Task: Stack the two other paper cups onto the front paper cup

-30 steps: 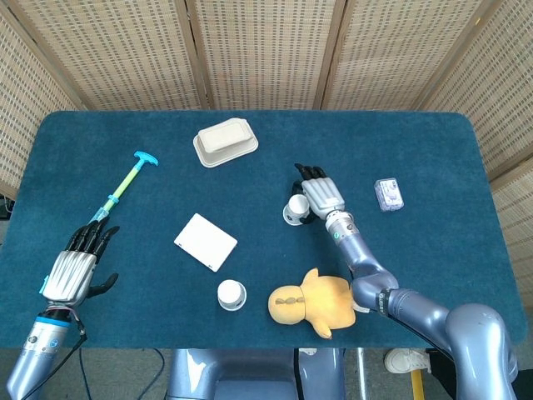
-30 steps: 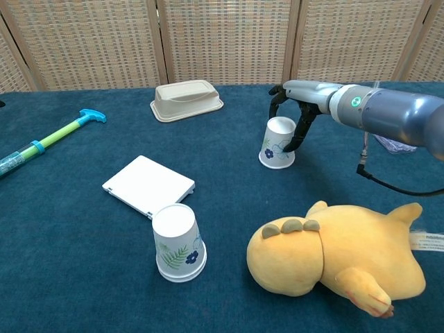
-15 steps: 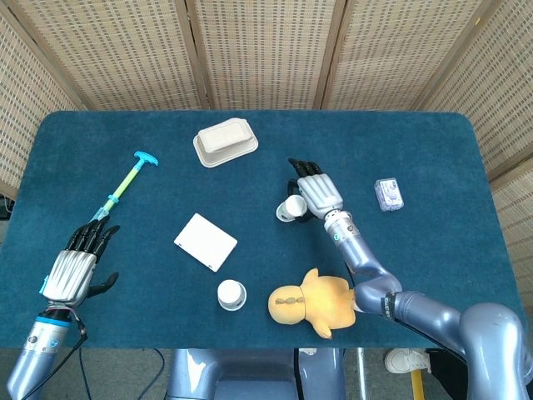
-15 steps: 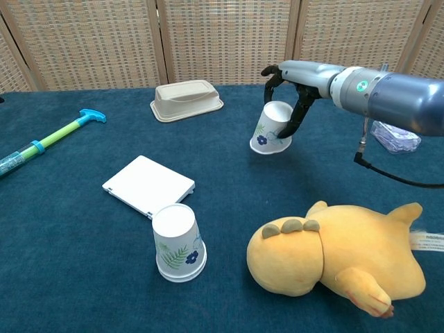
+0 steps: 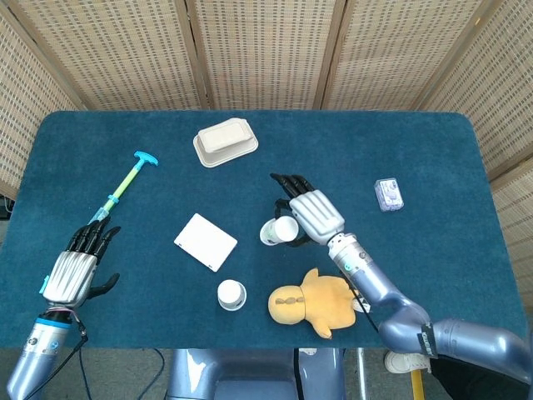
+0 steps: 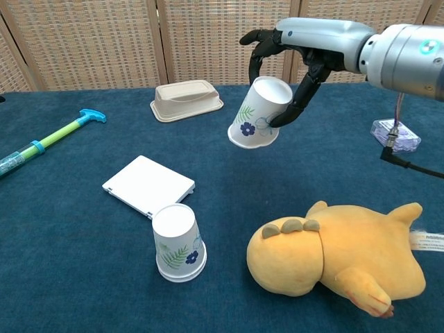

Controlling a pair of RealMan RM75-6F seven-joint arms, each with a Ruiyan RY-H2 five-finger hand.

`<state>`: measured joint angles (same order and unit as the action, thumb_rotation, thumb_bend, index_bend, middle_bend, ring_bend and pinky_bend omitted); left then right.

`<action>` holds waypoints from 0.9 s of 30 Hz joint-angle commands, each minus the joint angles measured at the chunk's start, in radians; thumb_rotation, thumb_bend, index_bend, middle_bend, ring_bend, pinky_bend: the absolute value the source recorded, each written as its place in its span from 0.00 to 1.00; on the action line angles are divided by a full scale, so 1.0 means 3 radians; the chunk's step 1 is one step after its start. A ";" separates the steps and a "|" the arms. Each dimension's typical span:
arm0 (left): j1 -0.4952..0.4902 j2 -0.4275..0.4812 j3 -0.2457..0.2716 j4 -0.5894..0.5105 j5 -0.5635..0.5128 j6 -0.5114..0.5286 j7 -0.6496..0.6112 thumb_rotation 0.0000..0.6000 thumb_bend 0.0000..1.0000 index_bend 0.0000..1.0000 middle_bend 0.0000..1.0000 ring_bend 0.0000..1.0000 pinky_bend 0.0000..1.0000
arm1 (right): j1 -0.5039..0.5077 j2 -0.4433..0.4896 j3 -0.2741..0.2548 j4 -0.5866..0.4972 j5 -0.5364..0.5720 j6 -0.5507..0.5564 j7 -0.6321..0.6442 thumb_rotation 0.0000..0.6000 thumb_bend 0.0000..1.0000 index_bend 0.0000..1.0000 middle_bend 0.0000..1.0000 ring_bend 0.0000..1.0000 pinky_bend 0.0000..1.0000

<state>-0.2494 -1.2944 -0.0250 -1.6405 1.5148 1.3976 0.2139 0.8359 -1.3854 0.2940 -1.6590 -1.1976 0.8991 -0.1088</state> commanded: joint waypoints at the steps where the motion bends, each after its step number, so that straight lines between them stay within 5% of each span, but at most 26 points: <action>1: 0.0012 0.0001 0.0015 -0.0015 0.0039 0.0026 0.0012 1.00 0.30 0.10 0.00 0.00 0.08 | -0.0090 0.0197 -0.0113 -0.0253 -0.0233 -0.0052 0.0289 1.00 0.22 0.53 0.06 0.00 0.11; 15: 0.0028 -0.0001 0.0017 -0.0027 0.0071 0.0031 0.0033 1.00 0.30 0.10 0.00 0.00 0.08 | -0.0071 0.0251 -0.0356 -0.0153 -0.1083 -0.0055 0.1407 1.00 0.22 0.54 0.06 0.00 0.10; 27: 0.0019 -0.0021 0.0008 -0.0010 0.0043 -0.0017 0.0064 1.00 0.30 0.10 0.00 0.00 0.08 | -0.0043 0.0101 -0.0453 -0.0018 -0.1279 0.0117 0.1630 1.00 0.22 0.54 0.06 0.00 0.10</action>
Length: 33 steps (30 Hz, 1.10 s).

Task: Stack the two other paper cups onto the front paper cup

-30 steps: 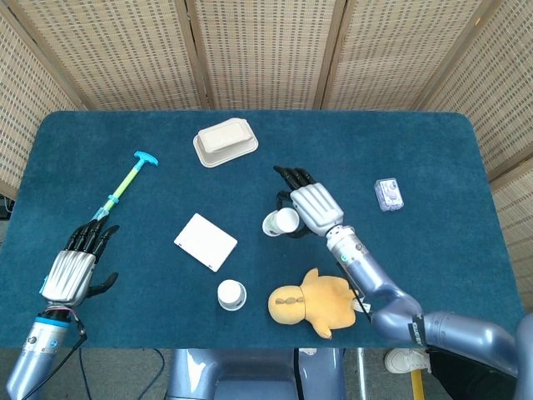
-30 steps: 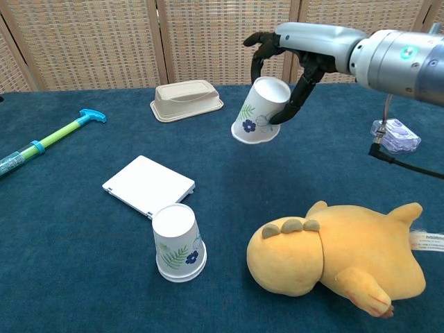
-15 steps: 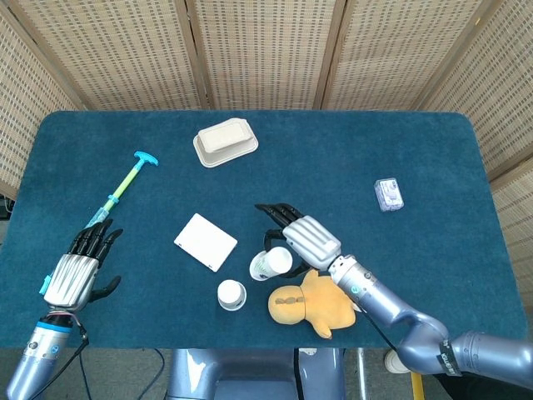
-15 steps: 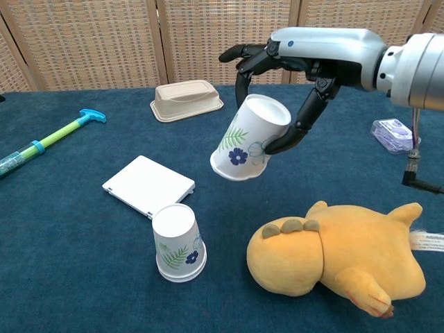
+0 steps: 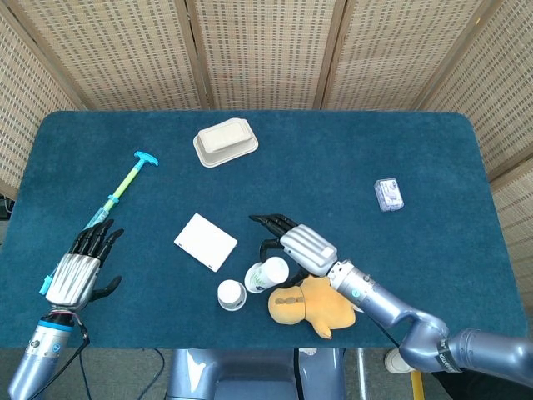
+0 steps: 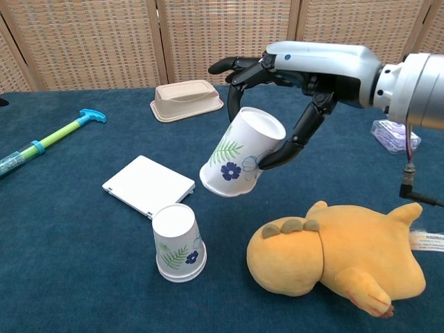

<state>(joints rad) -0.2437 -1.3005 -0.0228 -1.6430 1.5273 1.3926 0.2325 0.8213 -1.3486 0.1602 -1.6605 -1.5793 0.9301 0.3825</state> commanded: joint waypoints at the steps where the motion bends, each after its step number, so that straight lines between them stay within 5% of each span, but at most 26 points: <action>1: 0.0001 -0.0001 0.0001 -0.0002 0.0005 0.0001 0.0004 1.00 0.30 0.10 0.00 0.00 0.08 | 0.0010 -0.0035 -0.0007 -0.0020 -0.0008 0.0018 -0.0016 1.00 0.22 0.54 0.06 0.00 0.10; 33: 0.0003 0.0025 -0.0001 -0.0007 0.0019 -0.0029 -0.0052 1.00 0.30 0.10 0.00 0.00 0.08 | 0.0175 -0.0547 -0.0039 0.0057 0.0210 -0.0051 -0.0512 1.00 0.22 0.54 0.06 0.00 0.10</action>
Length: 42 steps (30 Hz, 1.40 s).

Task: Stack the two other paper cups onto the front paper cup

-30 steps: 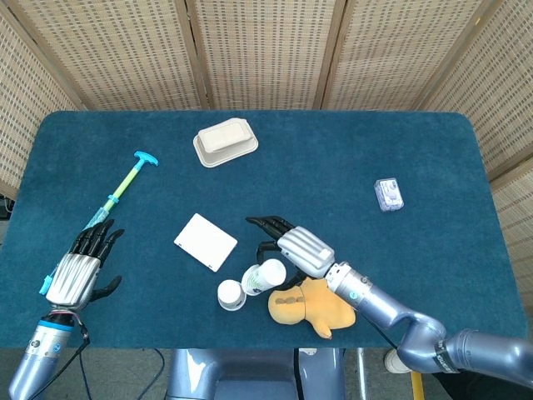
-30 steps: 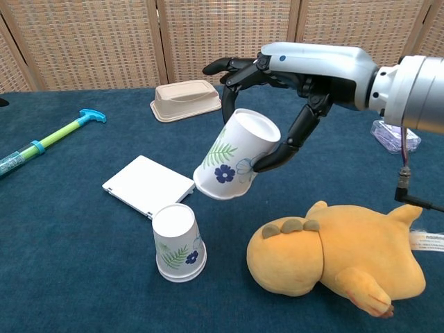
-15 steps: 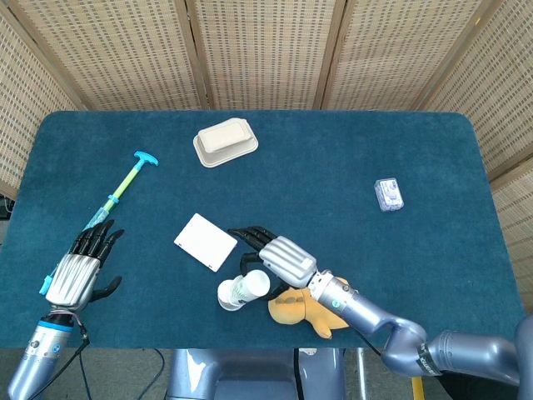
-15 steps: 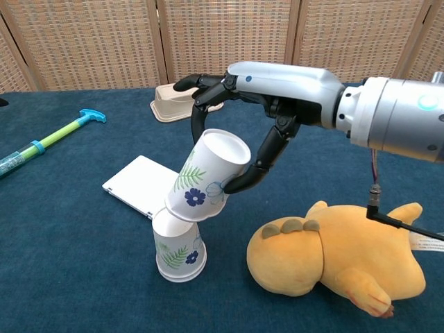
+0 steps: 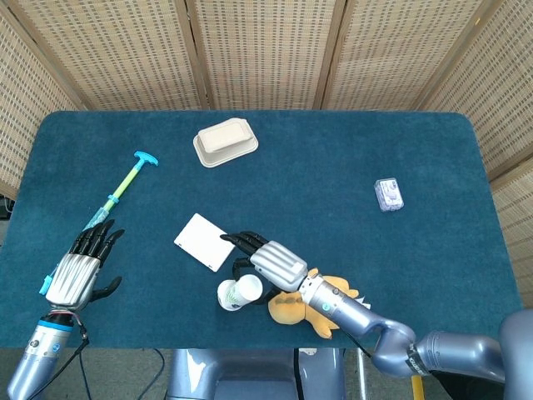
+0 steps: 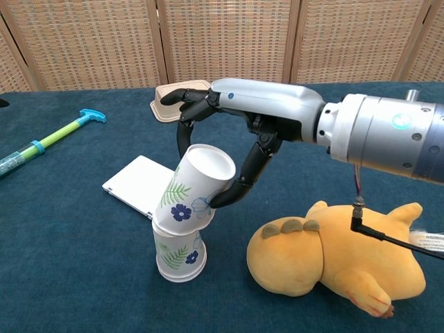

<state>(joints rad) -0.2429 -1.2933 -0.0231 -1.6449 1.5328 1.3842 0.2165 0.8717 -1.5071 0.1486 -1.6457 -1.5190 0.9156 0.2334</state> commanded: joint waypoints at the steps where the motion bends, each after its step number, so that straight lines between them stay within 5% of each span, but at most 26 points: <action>1: -0.0001 0.0003 -0.0001 -0.0003 -0.0002 -0.0003 0.0003 1.00 0.30 0.10 0.00 0.00 0.08 | 0.0012 -0.0030 0.0001 0.0012 0.0013 -0.0006 -0.0024 1.00 0.22 0.54 0.06 0.00 0.10; 30: -0.0004 0.0016 -0.0005 -0.0013 -0.0009 -0.0022 -0.0008 1.00 0.30 0.10 0.00 0.00 0.08 | 0.0092 -0.0278 0.0024 0.0146 0.0171 -0.0055 -0.0370 1.00 0.22 0.54 0.06 0.00 0.09; 42: -0.0003 0.0022 -0.0004 -0.0020 -0.0012 -0.0027 -0.0013 1.00 0.30 0.10 0.00 0.00 0.08 | 0.0095 -0.0357 0.0069 0.0162 0.0380 -0.0091 -0.0625 1.00 0.20 0.36 0.00 0.00 0.06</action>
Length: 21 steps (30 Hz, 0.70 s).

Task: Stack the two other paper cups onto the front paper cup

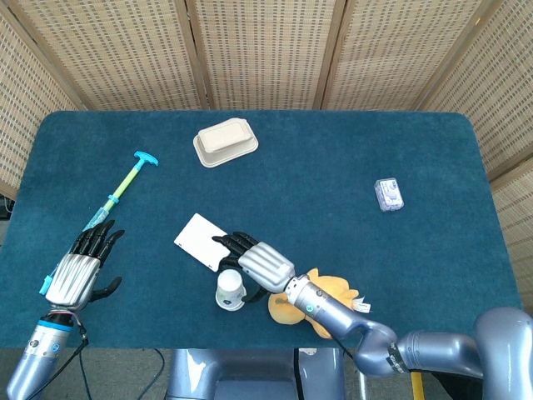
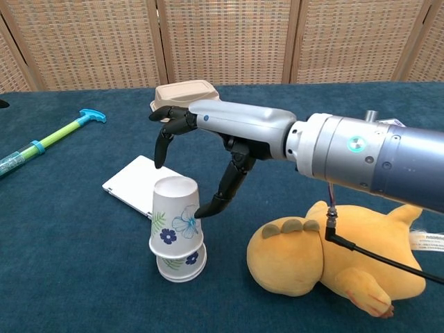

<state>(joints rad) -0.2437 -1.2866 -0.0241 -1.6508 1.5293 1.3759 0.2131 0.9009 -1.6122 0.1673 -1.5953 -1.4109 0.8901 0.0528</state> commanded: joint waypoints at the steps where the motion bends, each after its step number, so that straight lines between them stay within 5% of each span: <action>1: 0.0000 0.0001 -0.0001 -0.0001 0.0000 0.0000 -0.0004 1.00 0.30 0.10 0.00 0.00 0.08 | -0.0003 -0.0004 0.0010 -0.0013 0.0032 -0.0007 -0.0039 1.00 0.20 0.35 0.00 0.00 0.06; 13: 0.0001 0.0007 -0.0010 -0.0001 -0.0009 0.0003 -0.0026 1.00 0.30 0.10 0.00 0.00 0.08 | -0.0070 0.0160 0.0003 -0.0061 0.0112 0.0023 -0.0154 1.00 0.20 0.34 0.00 0.00 0.05; 21: 0.0009 0.0014 -0.0020 -0.0004 -0.0011 0.0027 -0.0044 1.00 0.30 0.10 0.00 0.00 0.08 | -0.0338 0.0568 -0.0077 -0.0099 0.0114 0.0299 -0.0247 1.00 0.20 0.27 0.00 0.00 0.01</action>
<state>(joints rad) -0.2408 -1.2822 -0.0300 -1.6521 1.5259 1.3840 0.1997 0.8263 -1.4725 0.1543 -1.6211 -1.3762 0.9521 -0.0145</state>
